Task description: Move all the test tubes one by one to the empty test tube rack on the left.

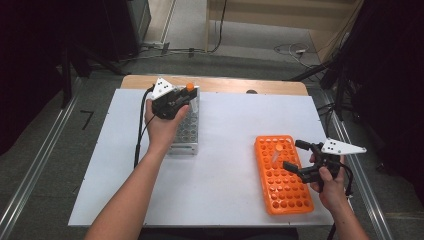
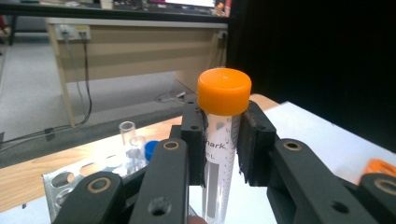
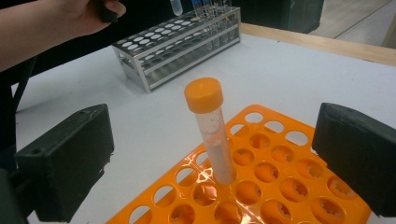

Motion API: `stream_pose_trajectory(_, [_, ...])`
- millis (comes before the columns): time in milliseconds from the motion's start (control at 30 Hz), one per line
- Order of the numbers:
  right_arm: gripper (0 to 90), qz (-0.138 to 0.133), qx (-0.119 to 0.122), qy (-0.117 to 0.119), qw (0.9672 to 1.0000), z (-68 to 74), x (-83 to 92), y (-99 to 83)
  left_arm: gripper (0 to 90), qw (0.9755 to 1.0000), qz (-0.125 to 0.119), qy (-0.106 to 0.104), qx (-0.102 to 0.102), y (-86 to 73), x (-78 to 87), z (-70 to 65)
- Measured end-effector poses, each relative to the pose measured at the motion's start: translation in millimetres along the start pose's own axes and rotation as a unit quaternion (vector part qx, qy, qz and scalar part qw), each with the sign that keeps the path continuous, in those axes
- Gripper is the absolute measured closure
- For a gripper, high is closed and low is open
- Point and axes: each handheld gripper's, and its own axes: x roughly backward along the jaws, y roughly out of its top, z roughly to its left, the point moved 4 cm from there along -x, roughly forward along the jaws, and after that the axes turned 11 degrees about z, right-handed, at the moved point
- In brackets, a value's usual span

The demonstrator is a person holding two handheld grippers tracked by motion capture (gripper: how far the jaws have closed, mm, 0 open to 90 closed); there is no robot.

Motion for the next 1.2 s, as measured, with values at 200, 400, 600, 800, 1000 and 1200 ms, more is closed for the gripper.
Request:
stream_pose_trajectory(200, [0.0, 0.003, -0.003, -0.002, 1.0000, -2.6, -0.6, -1.9, 75.3, 0.9996, 0.007, 0.026, 0.008, -5.9, -11.7, 7.3])
stream_pose_trajectory(400, [0.0, 0.005, -0.006, -0.004, 1.0000, -3.9, -1.6, -3.1, 75.3, 0.9992, 0.015, 0.038, -0.001, -11.6, -20.3, 6.7])
stream_pose_trajectory(600, [0.0, 0.004, -0.006, -0.004, 1.0000, -3.9, -1.8, -3.3, 75.3, 0.9978, 0.025, 0.061, -0.008, -15.5, -25.5, 7.5])
stream_pose_trajectory(800, [0.0, 0.006, -0.007, -0.005, 0.9999, -4.8, -3.2, -4.4, 74.9, 0.9972, 0.033, 0.066, -0.011, -16.5, -23.7, 5.3])
stream_pose_trajectory(1000, [0.0, 0.007, -0.007, -0.007, 0.9999, -4.7, -4.0, -4.4, 74.9, 0.9949, 0.053, 0.082, -0.027, -18.0, -21.5, 0.8])
stream_pose_trajectory(1200, [0.0, 0.007, -0.008, -0.008, 0.9999, -4.8, -3.6, -4.6, 74.6, 0.9944, 0.049, 0.091, -0.021, -17.6, -23.2, 3.5])
